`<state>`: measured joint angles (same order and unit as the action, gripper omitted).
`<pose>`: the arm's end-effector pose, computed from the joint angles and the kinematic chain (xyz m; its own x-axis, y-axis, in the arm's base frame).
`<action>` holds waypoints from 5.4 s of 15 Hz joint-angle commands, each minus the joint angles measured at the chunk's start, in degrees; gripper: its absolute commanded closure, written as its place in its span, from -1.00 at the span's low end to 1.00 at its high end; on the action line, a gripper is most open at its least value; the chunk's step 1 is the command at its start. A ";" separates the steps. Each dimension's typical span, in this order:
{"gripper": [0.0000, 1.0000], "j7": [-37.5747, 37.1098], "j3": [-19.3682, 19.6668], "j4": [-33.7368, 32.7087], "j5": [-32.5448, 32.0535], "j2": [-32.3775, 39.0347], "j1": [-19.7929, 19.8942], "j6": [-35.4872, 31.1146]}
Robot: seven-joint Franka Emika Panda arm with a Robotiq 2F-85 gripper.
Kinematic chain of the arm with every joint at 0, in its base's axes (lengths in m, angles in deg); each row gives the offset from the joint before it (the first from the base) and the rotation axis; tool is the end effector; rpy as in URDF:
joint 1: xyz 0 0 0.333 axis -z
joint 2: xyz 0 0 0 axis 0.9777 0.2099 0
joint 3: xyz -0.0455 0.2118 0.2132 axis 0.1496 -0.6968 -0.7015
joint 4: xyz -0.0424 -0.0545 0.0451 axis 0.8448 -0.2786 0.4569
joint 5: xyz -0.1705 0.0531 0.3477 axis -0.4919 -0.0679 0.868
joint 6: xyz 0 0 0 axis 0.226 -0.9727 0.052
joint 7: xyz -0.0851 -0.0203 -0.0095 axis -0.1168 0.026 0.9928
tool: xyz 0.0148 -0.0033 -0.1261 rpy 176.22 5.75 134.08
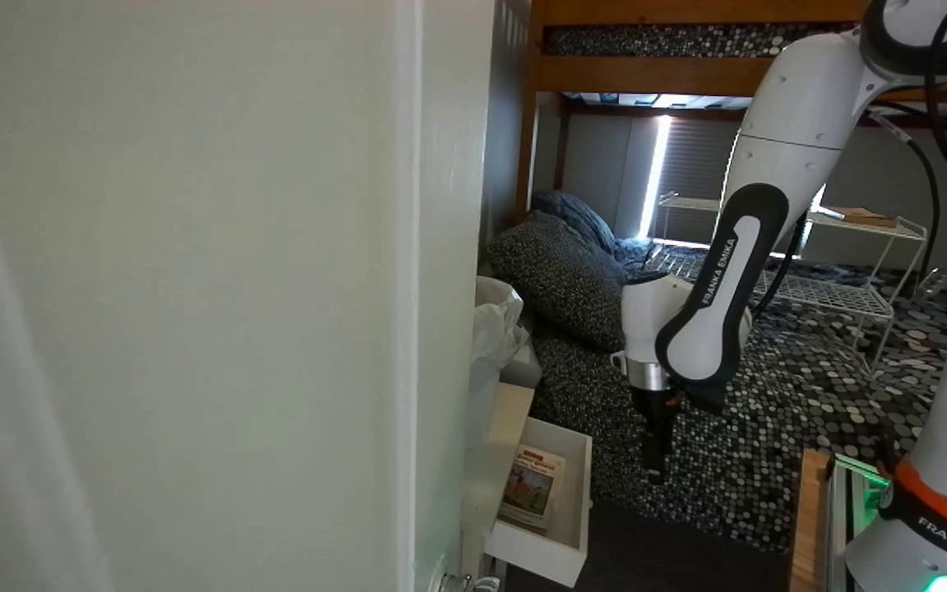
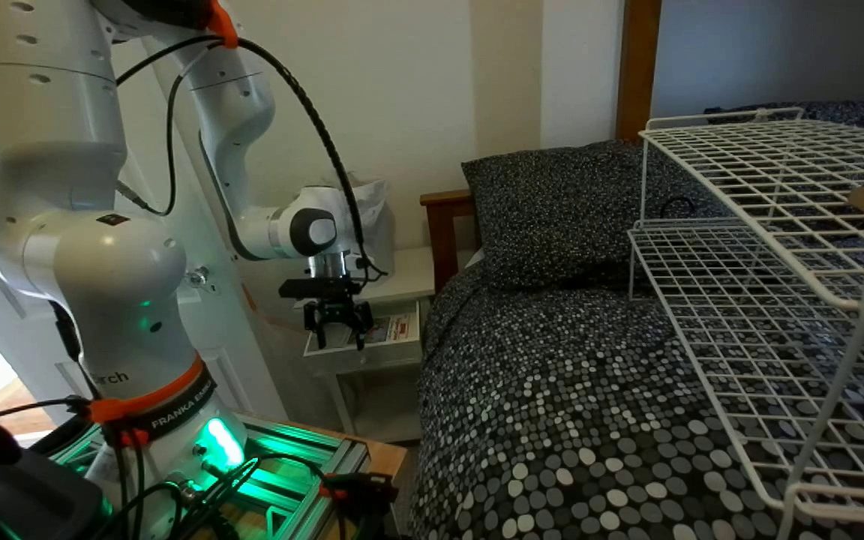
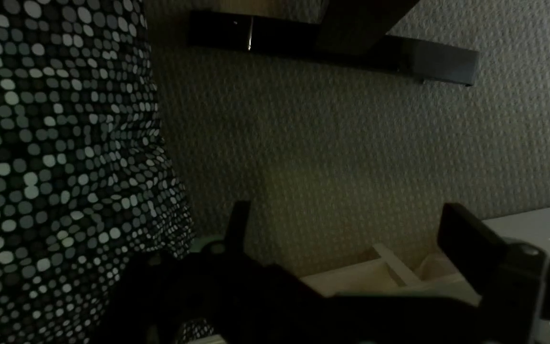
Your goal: Close the top drawer
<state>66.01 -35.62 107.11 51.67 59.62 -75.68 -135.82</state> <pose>0.3462 -0.0366 0.0980 0.9609 0.1615 -0.2250 0.1688 -0.9856 0.0135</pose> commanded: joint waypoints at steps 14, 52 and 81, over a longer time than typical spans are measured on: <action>-1.00 0.12 -0.31 -9.39 0.46 15.33 0.53 -2.83; -1.00 7.58 -9.06 -19.03 -14.98 40.25 11.71 -55.53; -1.00 1.26 -8.41 -36.22 -23.55 52.02 11.02 -59.49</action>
<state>70.00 -47.12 69.98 22.75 112.84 -60.66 -197.51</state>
